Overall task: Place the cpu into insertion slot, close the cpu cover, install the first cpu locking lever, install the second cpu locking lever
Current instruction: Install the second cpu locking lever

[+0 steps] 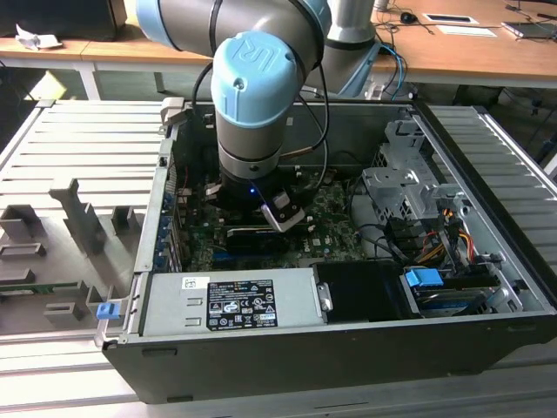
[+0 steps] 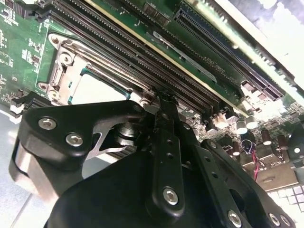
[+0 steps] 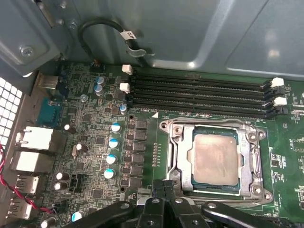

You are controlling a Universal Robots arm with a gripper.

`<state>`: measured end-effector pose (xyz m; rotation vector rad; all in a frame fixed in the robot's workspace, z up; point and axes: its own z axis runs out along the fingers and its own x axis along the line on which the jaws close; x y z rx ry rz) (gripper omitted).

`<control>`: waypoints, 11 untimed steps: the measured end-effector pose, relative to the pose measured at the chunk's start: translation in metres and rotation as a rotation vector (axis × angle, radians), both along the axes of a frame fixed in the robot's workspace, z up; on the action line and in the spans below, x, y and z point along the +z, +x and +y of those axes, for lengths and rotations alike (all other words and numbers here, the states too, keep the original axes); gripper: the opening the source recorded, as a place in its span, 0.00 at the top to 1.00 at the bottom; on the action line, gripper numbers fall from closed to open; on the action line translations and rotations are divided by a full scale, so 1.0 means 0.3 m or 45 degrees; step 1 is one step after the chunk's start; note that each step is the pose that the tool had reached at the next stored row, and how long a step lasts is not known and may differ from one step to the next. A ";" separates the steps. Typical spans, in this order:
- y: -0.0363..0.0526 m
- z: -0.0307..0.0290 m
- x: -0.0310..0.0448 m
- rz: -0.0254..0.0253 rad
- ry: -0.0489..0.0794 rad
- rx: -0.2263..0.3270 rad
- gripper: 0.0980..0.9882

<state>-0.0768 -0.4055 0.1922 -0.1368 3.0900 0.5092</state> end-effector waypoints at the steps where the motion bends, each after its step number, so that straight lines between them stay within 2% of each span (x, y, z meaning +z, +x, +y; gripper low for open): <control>1: -0.003 0.000 0.000 -0.0002 0.001 0.000 0.99; 3: -0.005 0.000 0.003 -0.0003 0.001 0.000 0.99; 7: -0.006 0.000 0.028 -0.0001 0.001 0.000 0.99; 11: -0.008 0.000 0.066 -0.0001 0.001 0.000 0.99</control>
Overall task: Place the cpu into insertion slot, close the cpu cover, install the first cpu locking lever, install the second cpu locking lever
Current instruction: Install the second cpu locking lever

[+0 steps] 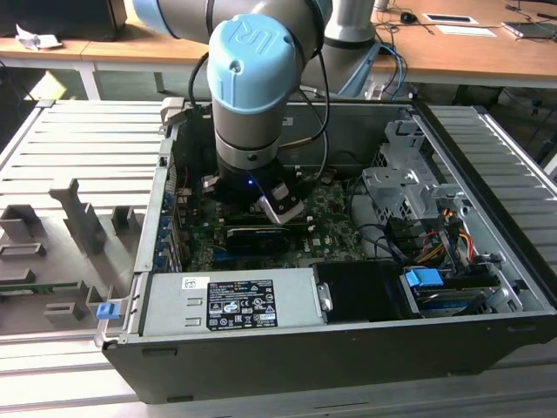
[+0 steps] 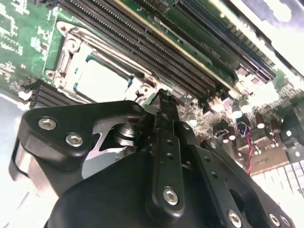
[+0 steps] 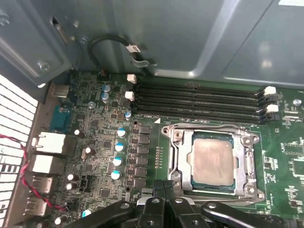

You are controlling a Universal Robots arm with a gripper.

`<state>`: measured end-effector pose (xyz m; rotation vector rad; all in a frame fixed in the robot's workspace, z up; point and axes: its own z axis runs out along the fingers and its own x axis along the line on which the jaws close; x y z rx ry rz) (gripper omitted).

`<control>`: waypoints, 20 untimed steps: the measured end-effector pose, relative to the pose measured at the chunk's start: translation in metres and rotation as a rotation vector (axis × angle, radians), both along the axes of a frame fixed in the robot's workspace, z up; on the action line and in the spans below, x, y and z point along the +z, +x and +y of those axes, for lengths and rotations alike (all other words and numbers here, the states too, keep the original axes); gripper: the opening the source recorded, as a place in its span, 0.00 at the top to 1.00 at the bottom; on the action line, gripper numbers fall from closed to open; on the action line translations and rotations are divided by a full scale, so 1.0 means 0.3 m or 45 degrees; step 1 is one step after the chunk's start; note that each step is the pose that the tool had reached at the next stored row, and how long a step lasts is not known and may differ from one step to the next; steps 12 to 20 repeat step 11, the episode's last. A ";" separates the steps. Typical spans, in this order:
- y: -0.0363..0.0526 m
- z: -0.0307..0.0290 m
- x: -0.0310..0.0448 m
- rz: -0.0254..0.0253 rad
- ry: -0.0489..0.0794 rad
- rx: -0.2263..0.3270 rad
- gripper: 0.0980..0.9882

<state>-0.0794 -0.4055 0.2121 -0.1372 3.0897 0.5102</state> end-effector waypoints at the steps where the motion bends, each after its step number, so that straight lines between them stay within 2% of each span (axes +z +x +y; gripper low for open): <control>1: 0.000 0.000 0.005 -0.0001 0.000 0.000 0.99; 5: 0.000 0.000 0.027 0.0000 0.000 0.000 0.99; 8: 0.000 0.000 0.034 -0.0001 0.000 0.000 0.99; 20: 0.000 0.000 0.037 -0.0001 0.000 0.000 0.99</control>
